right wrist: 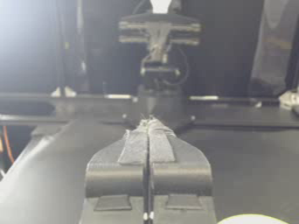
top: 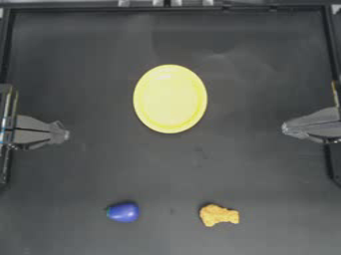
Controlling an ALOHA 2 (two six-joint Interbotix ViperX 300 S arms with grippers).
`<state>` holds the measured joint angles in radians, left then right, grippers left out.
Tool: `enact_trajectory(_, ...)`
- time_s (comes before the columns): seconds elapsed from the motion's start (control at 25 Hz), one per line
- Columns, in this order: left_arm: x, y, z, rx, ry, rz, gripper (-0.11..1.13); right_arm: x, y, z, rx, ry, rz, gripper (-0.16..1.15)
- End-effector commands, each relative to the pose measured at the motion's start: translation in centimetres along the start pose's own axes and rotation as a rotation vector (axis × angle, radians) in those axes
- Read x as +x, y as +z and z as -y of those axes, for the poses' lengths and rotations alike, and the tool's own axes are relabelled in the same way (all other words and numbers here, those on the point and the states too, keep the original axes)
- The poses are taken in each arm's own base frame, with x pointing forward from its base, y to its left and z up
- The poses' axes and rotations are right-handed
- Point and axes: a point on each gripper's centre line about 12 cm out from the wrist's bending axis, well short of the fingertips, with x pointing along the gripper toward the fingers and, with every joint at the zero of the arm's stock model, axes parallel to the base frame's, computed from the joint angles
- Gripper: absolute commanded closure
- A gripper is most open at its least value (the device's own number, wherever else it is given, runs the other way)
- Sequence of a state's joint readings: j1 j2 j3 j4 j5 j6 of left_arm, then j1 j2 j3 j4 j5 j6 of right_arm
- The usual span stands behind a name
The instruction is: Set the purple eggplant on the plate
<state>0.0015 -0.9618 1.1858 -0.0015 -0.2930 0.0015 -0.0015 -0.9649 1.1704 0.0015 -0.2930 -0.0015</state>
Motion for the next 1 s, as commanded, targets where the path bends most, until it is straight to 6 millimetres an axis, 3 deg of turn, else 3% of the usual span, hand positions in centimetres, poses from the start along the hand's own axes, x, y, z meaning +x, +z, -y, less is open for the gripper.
enact_trajectory(0.04, 0.0, 1.4, 0.0, 0.004, -0.002, 0.015, 1.00, -0.2, 0.7, -0.1, -0.012, 0.005, 0.031, 1.04)
enact_trajectory(0.24, -0.1, 2.1, 0.0, 0.032, -0.001, 0.006, 0.95, -1.1, 1.2, -0.1, -0.025, 0.009, 0.058, 0.89)
enact_trajectory(0.36, -0.2, 2.3, 0.0, 0.044, 0.000, 0.014, 0.93, -1.2, 1.0, -0.1, -0.017, 0.008, 0.034, 0.88)
enact_trajectory(0.48, -0.2, 2.4, 0.0, 0.045, 0.001, 0.017, 0.84, -0.9, 0.9, -0.1, -0.017, 0.008, 0.015, 0.79)
enact_trajectory(0.6, -0.2, 2.2, 0.0, 0.043, 0.000, 0.008, 0.58, -0.6, 0.6, -0.1, -0.022, 0.007, 0.002, 0.49)
enact_trajectory(0.76, 0.1, 1.8, 0.0, 0.041, 0.001, -0.012, 0.02, -0.3, 0.7, -0.1, -0.013, 0.005, -0.005, -0.10)
enact_trajectory(0.8, 0.2, 1.7, 0.0, 0.041, 0.001, -0.018, -0.05, -0.3, 0.6, -0.1, -0.016, 0.006, -0.009, -0.13)
enact_trajectory(0.84, 0.3, 1.6, 0.0, 0.041, 0.001, -0.028, -0.07, -0.2, 0.6, -0.1, -0.016, 0.007, -0.012, -0.09)
enact_trajectory(0.92, 0.4, 1.3, 0.0, 0.041, 0.000, -0.051, 0.00, -0.2, 0.5, -0.1, -0.016, 0.007, -0.020, 0.01)
enact_trajectory(1.0, 0.4, 1.0, 0.0, 0.037, 0.000, -0.074, 0.03, -0.2, 0.4, -0.1, -0.013, 0.005, -0.025, 0.00)
